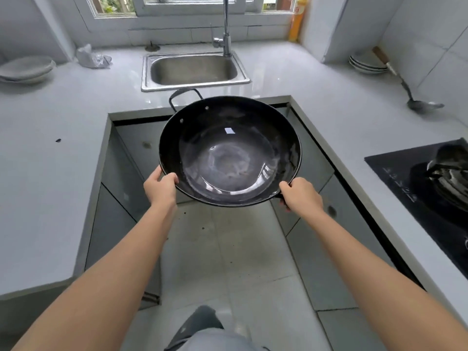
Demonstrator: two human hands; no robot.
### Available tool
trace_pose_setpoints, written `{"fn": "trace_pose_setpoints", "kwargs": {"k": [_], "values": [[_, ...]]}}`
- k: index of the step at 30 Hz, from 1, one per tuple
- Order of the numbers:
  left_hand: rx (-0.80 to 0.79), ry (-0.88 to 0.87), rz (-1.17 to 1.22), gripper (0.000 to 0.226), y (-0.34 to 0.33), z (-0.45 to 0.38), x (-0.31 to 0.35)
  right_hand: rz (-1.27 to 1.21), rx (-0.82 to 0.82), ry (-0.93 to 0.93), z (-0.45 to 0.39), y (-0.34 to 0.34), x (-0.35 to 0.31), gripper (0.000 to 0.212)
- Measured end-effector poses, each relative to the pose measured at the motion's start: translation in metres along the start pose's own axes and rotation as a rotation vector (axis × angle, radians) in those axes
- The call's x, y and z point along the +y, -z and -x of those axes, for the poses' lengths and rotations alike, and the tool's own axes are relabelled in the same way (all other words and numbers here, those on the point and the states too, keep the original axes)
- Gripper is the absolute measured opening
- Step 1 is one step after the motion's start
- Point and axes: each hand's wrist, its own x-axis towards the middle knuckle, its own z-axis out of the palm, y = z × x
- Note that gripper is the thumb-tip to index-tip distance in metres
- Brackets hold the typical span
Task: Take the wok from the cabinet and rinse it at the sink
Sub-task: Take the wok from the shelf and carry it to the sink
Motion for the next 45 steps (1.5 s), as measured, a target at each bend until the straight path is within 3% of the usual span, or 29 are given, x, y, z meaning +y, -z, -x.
{"fn": "trace_pose_setpoints", "kwargs": {"k": [9,14,19,22,36,45], "values": [[0.056,-0.029,0.027,0.053,-0.040,-0.110,0.033,-0.008,-0.038,0.044,-0.107,-0.017,-0.077,0.031],[0.041,-0.017,0.055,0.037,-0.057,-0.182,0.063,-0.013,-0.018,0.062,-0.168,-0.030,-0.139,0.038],[0.073,-0.062,0.022,0.039,-0.066,-0.247,0.097,-0.013,-0.006,0.118,-0.217,-0.034,-0.197,0.037],[0.096,-0.056,0.020,0.053,-0.069,-0.278,0.110,-0.032,-0.017,0.144,-0.241,-0.038,-0.224,0.030],[0.197,-0.075,0.023,0.052,-0.125,-0.392,0.147,-0.040,-0.101,0.251,-0.374,-0.045,-0.305,0.030],[0.266,-0.072,0.091,0.033,-0.185,-0.451,0.163,-0.041,-0.154,0.261,-0.469,-0.036,-0.347,0.024]]}}
